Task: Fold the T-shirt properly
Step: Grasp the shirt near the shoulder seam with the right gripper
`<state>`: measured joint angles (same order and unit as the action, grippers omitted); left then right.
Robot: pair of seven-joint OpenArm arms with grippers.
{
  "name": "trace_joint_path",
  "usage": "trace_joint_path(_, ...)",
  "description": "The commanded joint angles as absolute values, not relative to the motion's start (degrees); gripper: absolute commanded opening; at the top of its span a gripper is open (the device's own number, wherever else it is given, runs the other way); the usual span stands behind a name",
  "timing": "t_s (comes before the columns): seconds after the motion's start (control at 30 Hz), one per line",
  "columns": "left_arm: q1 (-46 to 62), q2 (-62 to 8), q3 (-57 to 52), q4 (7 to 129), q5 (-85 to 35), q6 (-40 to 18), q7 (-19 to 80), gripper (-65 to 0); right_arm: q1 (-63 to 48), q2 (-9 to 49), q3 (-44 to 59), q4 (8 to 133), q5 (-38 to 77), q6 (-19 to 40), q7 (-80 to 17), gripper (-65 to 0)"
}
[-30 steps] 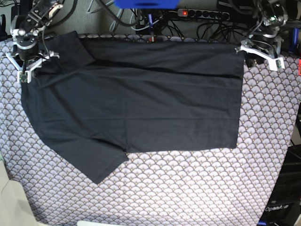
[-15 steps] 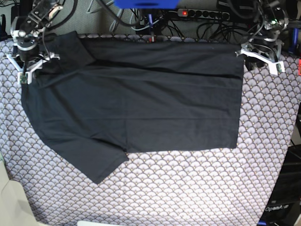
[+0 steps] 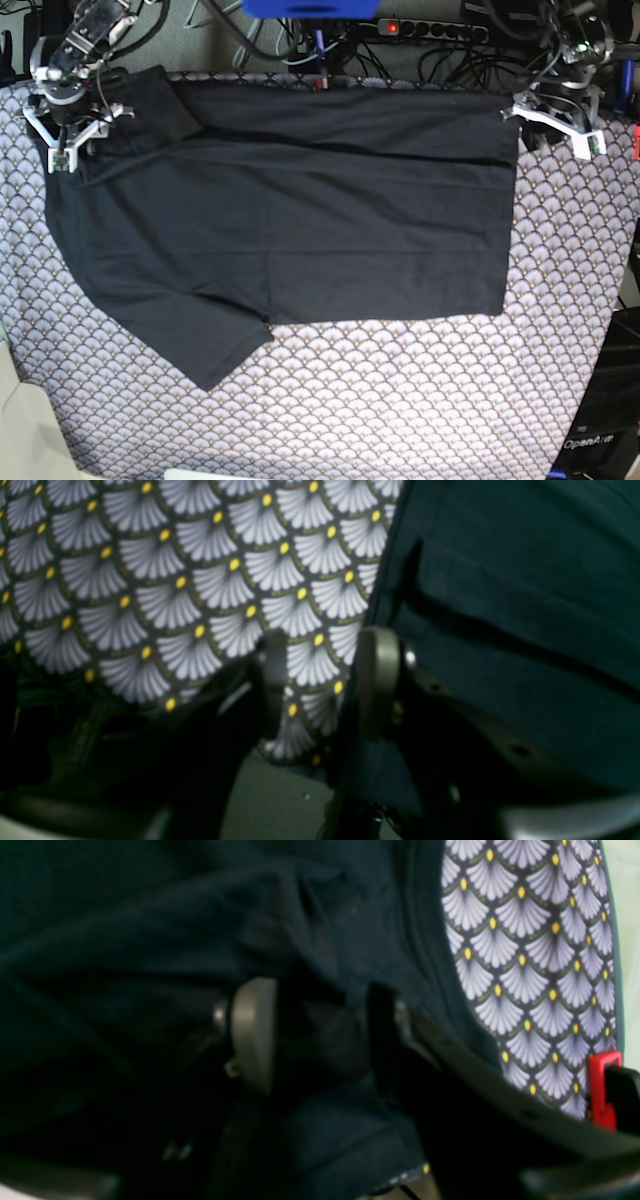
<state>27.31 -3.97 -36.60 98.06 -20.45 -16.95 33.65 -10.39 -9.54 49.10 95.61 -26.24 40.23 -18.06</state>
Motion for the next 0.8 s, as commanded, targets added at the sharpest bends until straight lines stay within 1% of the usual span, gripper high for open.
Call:
trace_joint_path(0.0, 27.5, -4.7, -36.9, 99.3, -21.1, -17.2, 32.5, -41.4, -10.2, -9.0, 49.2, 97.5, -25.6, 40.0, -16.8, -31.3)
trace_joint_path(0.07, 27.5, -4.7, -36.9, 99.3, -21.1, -17.2, 32.5, -41.4, -10.2, -9.0, 49.2, 98.6, -25.5, 40.0, -16.7, -30.1)
trace_joint_path(0.67, 26.7, -4.4, -36.7, 99.1, -21.1, -17.3, 32.5, -41.4, -10.2, -9.0, 49.2, 98.5, -25.5, 40.0, -16.7, -30.4)
trace_joint_path(0.7, 26.7, -4.4, -36.6, 99.1, -21.1, -17.3, 32.5, -41.4, -10.2, -9.0, 49.2, 98.5, -25.5, 40.0, -16.7, -30.9)
trace_joint_path(0.77, 26.7, -4.4, -36.6, 99.1, -21.1, -17.3, 32.5, -41.4, -10.2, -9.0, 49.1, 98.3, -25.5, 40.0, -16.7, -33.9)
